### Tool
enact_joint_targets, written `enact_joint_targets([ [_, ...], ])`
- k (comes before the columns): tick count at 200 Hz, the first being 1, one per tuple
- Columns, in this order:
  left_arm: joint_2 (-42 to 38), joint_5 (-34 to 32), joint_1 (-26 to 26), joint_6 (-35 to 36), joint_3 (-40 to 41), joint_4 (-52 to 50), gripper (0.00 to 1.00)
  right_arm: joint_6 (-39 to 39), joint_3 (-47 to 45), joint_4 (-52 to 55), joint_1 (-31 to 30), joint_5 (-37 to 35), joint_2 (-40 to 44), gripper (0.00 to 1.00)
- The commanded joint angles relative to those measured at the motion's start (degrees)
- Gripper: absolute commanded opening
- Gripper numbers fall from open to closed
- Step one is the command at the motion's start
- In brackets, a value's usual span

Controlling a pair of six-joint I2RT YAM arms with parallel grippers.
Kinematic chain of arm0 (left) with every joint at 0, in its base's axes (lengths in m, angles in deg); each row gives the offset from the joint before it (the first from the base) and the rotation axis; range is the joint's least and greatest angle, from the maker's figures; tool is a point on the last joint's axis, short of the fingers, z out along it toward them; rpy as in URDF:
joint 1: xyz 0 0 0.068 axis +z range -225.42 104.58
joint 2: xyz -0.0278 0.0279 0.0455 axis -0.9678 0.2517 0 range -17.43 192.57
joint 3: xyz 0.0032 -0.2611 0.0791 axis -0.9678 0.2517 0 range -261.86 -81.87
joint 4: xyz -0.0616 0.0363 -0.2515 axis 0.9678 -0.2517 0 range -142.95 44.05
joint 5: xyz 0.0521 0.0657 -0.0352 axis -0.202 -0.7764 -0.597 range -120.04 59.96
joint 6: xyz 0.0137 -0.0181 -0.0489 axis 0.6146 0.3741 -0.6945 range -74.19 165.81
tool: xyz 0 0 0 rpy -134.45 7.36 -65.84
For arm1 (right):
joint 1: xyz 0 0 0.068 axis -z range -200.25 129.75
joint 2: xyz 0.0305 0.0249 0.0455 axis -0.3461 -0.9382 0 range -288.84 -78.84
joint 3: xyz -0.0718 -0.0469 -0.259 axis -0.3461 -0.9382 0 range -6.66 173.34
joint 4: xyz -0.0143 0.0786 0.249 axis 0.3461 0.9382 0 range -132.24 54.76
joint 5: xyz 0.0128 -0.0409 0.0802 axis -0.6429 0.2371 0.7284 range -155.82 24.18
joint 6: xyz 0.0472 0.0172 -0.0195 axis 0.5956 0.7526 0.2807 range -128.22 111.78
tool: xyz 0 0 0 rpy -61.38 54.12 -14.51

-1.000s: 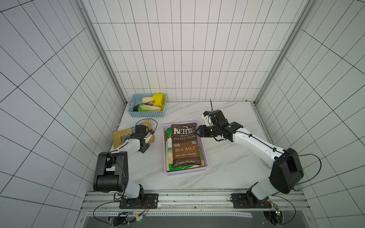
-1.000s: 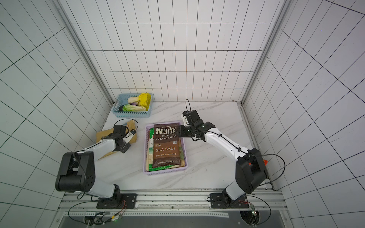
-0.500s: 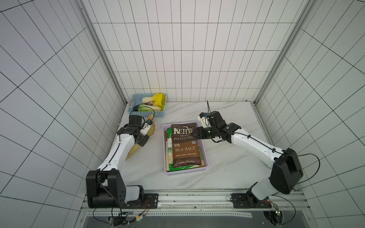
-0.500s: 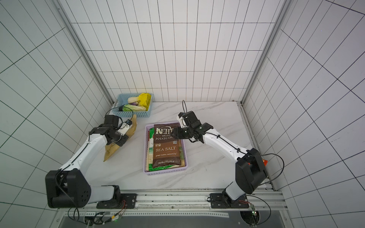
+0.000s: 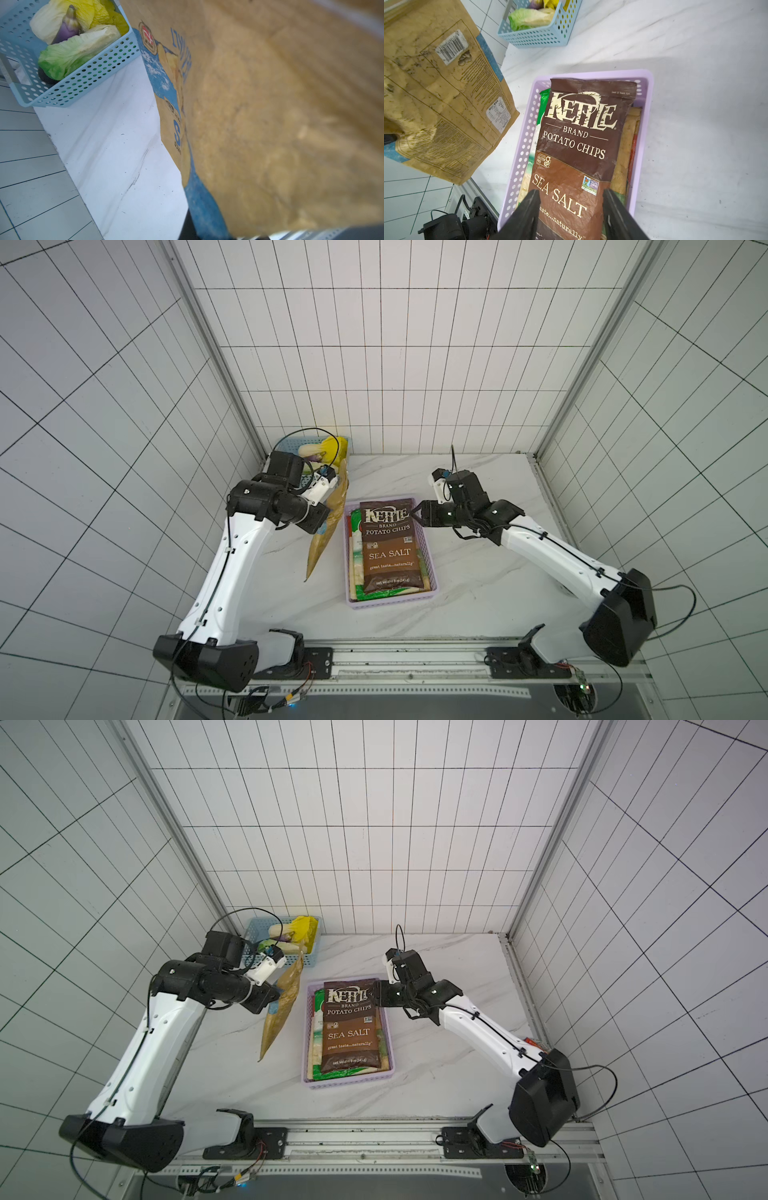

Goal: Put the potato chips into the basket
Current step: Pick up the potato chip from the center of the board, then place the potato chip in the basket.

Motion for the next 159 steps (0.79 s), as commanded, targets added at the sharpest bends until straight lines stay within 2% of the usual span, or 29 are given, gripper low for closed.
enact_joint_targets([
  [1, 4.4, 3.6, -3.9, -6.1, -3.9, -5.2, 0.0, 0.2, -2.5, 1.9, 1.0, -3.0, 2.5, 0.53],
  [42, 11.9, 2.2, -13.9, -14.5, -8.5, -1.5, 0.0, 0.6, -5.7, 2.4, 2.0, -3.8, 5.9, 0.52],
  [83, 21.7, 3.6, -19.7, -21.7, -13.0, 3.9, 0.02, 1.4, -9.4, 2.4, 2.8, -4.1, 9.1, 0.53],
  [92, 24.1, 4.4, -20.9, -22.3, -14.1, 3.9, 0.09, 1.6, -10.1, 2.4, 2.8, -3.8, 9.4, 0.53],
  [105, 27.6, 6.3, -22.2, -22.6, -16.3, 3.1, 0.28, 1.8, -10.9, 2.2, 2.8, -2.8, 9.6, 0.53],
  [114, 29.6, 7.9, -22.5, -22.8, -17.5, 2.6, 0.5, 2.1, -11.4, 1.8, 2.8, -1.9, 9.7, 0.53],
  [124, 31.0, 9.1, -22.5, -23.2, -19.0, 2.2, 0.64, 2.6, -11.9, 1.1, 2.7, -0.9, 9.8, 0.53],
  [140, 31.5, 9.0, -22.2, -23.0, -21.6, 1.4, 0.77, 4.2, -13.1, -1.5, 2.7, 1.1, 9.9, 0.58],
  [156, 29.8, 8.7, -20.2, -22.7, -23.4, 1.4, 0.87, 6.6, -14.6, -5.3, 2.3, 3.8, 9.2, 0.58],
  [159, 29.2, 8.7, -19.4, -22.7, -23.5, 1.6, 0.93, 7.0, -14.7, -5.9, 2.1, 4.2, 8.9, 0.58],
])
